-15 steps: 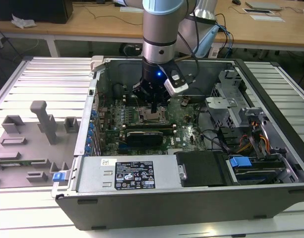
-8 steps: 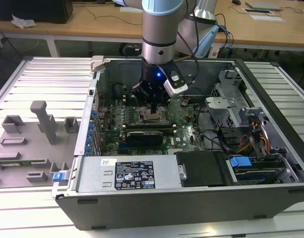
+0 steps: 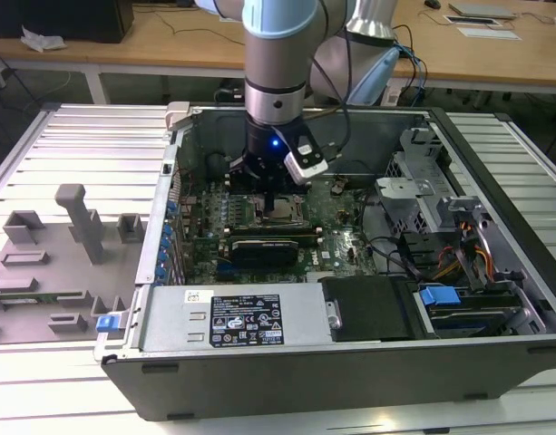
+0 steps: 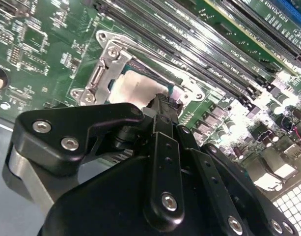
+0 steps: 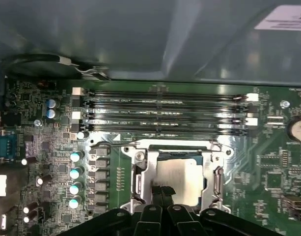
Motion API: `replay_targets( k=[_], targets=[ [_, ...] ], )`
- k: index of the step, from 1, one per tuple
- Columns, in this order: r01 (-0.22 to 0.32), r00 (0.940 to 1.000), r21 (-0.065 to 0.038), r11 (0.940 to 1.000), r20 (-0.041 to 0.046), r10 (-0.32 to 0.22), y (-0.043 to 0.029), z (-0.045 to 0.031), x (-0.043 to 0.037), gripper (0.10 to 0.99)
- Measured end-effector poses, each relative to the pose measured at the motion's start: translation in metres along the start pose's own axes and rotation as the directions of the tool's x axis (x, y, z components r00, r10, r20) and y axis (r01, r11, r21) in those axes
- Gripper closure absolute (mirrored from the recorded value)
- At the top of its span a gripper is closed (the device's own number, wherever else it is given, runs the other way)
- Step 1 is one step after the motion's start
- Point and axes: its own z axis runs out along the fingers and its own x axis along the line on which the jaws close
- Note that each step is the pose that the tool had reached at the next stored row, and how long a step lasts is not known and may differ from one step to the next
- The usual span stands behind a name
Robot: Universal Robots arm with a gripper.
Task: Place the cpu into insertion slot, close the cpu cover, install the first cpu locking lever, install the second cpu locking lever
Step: 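Close the cpu cover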
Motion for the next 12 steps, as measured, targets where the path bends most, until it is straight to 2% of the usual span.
replay_targets(
  k=[5, 8, 12],
  targets=[
    [0.003, 1.0, -0.002, 1.0, 0.0, -0.003, 0.0002, 0.0056, 0.0076, 0.98],
    [0.006, 1.0, -0.006, 1.0, -0.0001, -0.006, 0.0001, 0.0087, 0.0084, 0.98],
    [0.008, 1.0, -0.01, 0.9999, 0.0003, -0.008, 0.0002, 0.0092, 0.0083, 0.98]
  ],
)
